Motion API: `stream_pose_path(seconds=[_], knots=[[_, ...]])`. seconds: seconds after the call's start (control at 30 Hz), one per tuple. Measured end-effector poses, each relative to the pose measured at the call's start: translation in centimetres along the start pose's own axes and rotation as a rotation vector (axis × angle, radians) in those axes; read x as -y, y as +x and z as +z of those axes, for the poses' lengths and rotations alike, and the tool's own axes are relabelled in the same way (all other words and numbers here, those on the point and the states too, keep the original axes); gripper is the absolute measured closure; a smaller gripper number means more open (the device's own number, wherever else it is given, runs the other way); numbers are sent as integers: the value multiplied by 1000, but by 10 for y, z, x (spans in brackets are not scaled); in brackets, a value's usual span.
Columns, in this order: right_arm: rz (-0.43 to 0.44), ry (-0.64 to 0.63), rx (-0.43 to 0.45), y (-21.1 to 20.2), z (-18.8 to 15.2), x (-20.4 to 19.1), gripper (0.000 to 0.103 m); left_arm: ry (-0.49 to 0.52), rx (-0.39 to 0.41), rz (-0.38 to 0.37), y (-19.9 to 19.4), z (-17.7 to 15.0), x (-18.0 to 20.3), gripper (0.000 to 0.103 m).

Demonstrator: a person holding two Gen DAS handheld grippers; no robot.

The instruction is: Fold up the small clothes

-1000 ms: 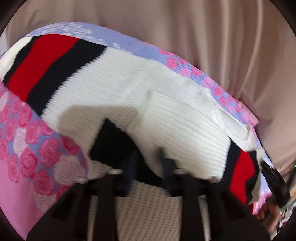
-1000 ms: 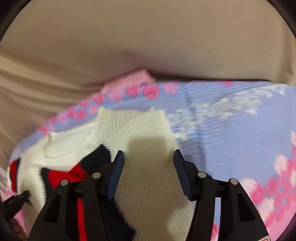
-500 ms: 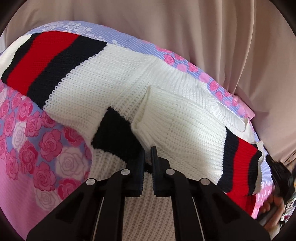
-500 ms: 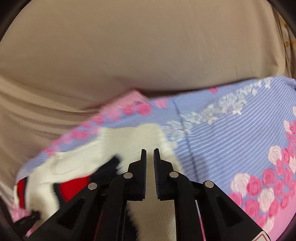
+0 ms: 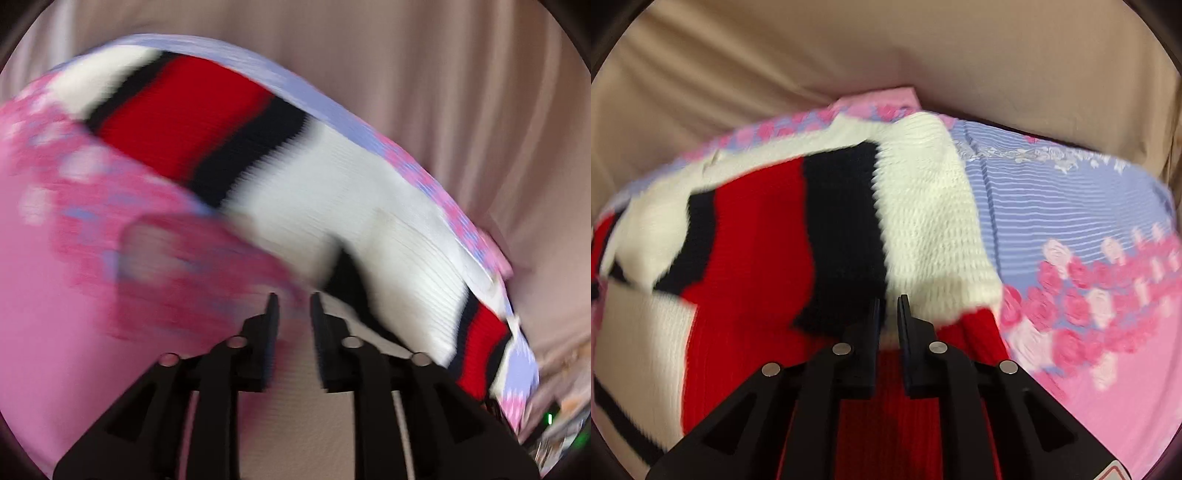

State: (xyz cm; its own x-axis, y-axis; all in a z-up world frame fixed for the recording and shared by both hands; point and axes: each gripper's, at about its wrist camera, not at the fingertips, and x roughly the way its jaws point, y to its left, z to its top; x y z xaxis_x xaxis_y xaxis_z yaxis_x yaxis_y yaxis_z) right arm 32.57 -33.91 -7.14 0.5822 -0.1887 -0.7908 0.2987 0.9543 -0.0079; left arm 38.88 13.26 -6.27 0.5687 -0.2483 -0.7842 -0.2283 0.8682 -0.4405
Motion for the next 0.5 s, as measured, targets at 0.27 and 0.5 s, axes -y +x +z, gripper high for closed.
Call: stream_pose_path(seconds=[0.27, 0.5], knots=[[204, 120, -9, -77, -50, -17, 80, -370, 175, 134, -26, 119, -154, 50], [206, 117, -156, -107, -96, -53, 80, -536, 192, 123, 8, 170, -207, 94]])
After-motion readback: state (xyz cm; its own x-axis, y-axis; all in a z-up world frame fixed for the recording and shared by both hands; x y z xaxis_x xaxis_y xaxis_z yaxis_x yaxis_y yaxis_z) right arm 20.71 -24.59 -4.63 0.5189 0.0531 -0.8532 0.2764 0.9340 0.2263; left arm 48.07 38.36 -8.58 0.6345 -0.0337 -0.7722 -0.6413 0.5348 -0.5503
